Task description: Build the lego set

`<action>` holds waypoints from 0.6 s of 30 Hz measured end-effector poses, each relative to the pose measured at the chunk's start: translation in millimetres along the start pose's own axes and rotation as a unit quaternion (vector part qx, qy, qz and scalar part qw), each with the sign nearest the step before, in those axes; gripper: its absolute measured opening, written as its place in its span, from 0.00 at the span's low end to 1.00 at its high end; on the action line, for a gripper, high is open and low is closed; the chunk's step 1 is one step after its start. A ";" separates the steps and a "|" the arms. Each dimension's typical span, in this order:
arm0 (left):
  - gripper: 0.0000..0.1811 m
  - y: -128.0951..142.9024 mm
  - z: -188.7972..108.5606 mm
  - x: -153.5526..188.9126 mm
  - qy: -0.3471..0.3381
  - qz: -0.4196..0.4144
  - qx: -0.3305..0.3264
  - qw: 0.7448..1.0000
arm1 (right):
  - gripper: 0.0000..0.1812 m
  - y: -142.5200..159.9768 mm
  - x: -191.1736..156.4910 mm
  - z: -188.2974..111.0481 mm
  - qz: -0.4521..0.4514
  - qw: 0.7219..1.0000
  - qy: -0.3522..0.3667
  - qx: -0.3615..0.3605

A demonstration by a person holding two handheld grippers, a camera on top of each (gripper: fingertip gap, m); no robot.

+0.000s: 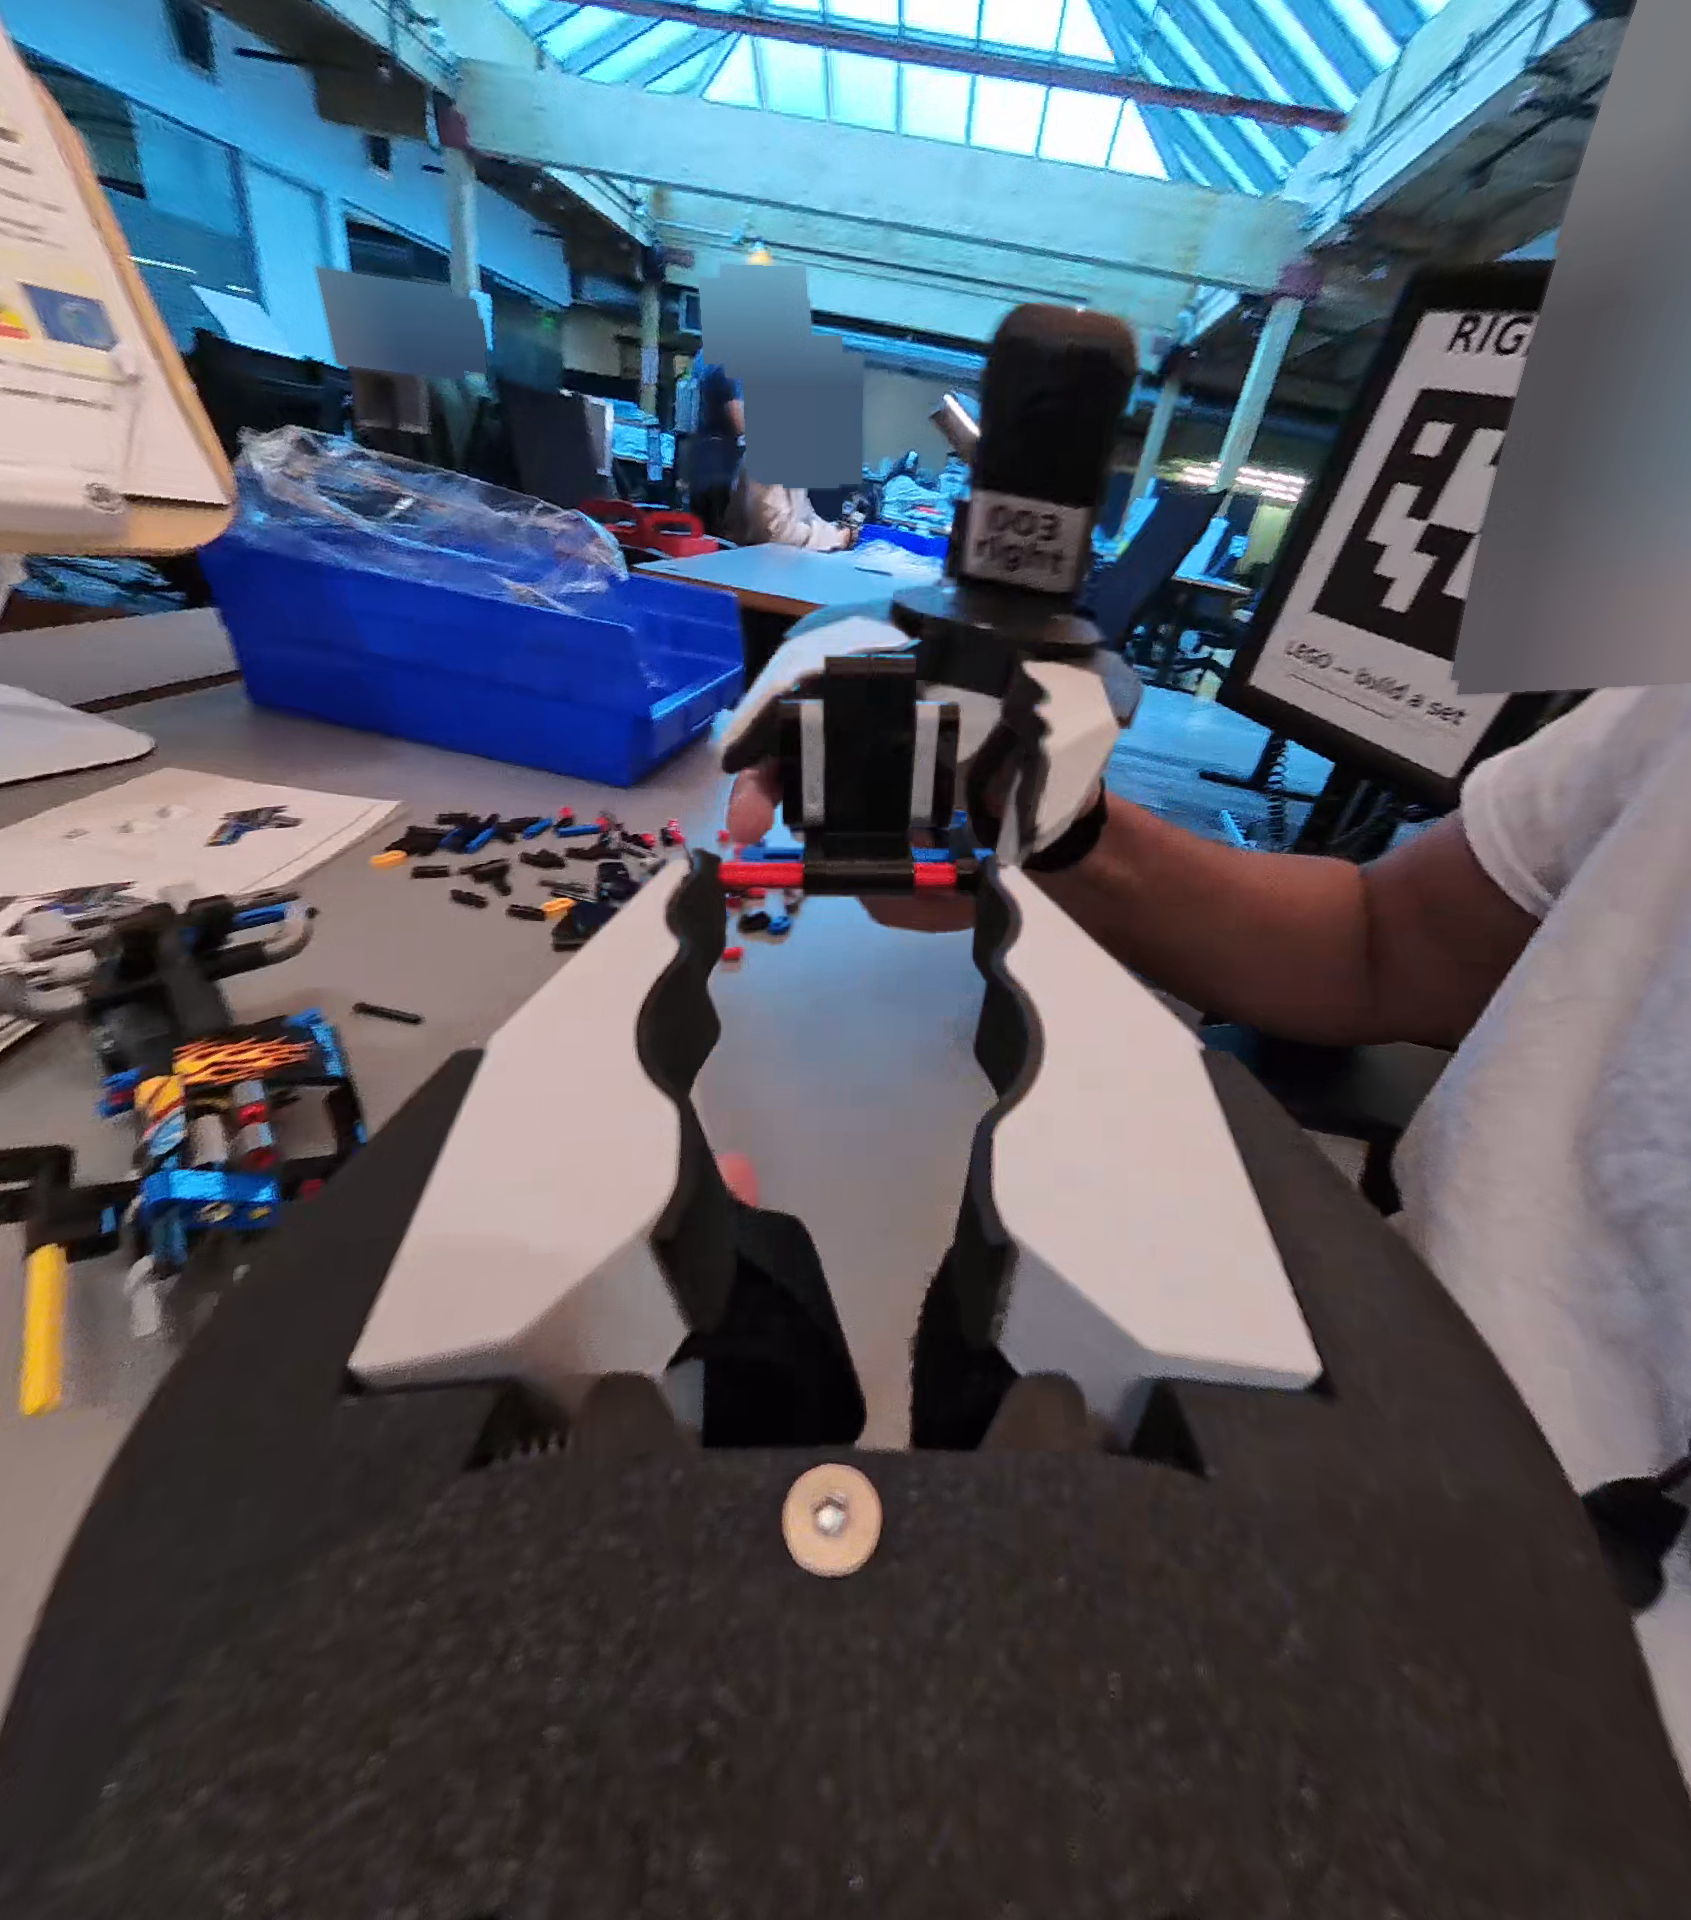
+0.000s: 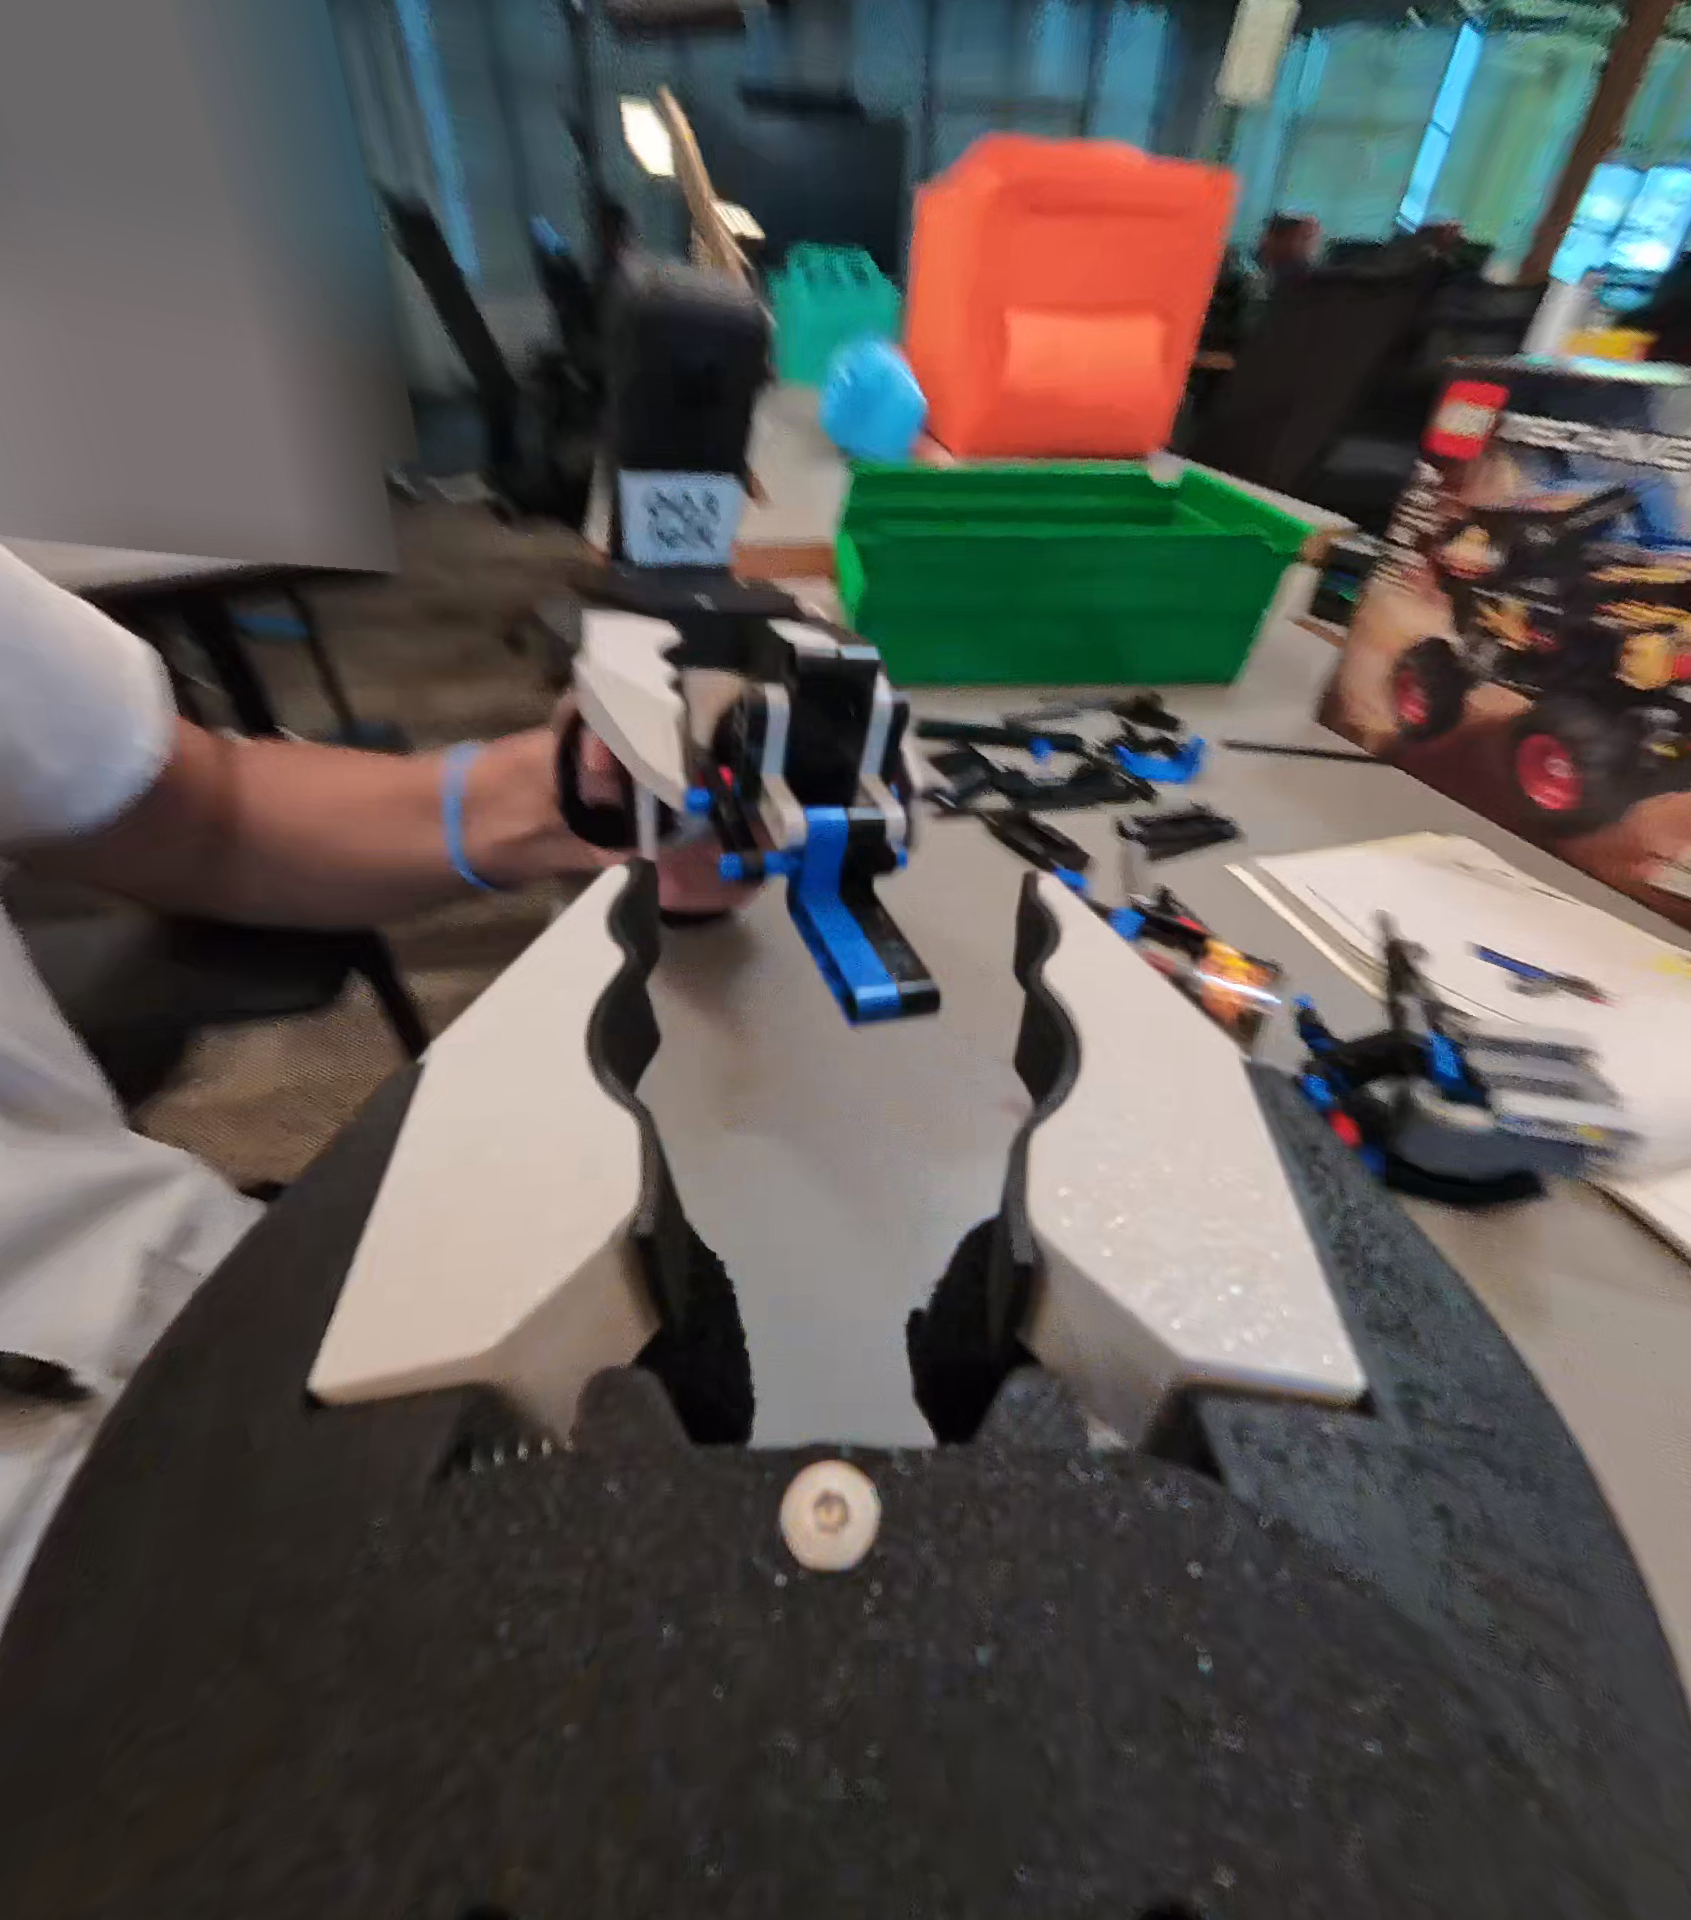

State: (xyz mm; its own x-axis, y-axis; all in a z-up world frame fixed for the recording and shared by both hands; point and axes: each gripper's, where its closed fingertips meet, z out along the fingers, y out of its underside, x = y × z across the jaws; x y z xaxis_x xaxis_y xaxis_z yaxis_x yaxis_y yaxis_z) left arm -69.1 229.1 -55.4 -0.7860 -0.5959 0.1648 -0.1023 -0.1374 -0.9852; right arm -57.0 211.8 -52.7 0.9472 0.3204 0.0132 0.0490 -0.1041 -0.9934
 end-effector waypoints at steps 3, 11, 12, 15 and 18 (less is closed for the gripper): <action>0.26 0.4 5.9 11.4 0.024 -0.002 0.004 1.000 | 0.34 -0.3 -23.9 1.8 0.047 0.994 -0.089 0.028; 0.26 7.4 14.4 18.2 0.023 0.027 -0.009 0.999 | 0.22 7.4 -23.2 0.1 0.046 0.995 -0.085 0.019; 0.26 10.5 14.4 17.9 0.021 0.037 -0.020 0.999 | 0.22 11.0 -23.2 -0.1 0.036 0.996 -0.083 0.002; 0.26 26.4 14.3 16.5 0.011 0.088 -0.073 0.993 | 0.24 29.2 -20.4 -2.7 -0.026 0.994 -0.059 -0.088; 0.26 41.8 15.8 21.8 0.018 0.133 -0.129 0.983 | 0.24 44.8 -24.6 -3.1 -0.075 0.982 -0.046 -0.167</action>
State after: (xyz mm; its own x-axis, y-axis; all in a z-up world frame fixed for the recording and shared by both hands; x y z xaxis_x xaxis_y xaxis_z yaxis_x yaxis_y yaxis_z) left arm -80.9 197.8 -92.3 -0.8266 -0.5544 -0.0969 -0.0379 0.2267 -0.9732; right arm -77.1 196.3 -97.2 0.8894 0.4383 0.1298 0.3007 -0.3472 -0.8883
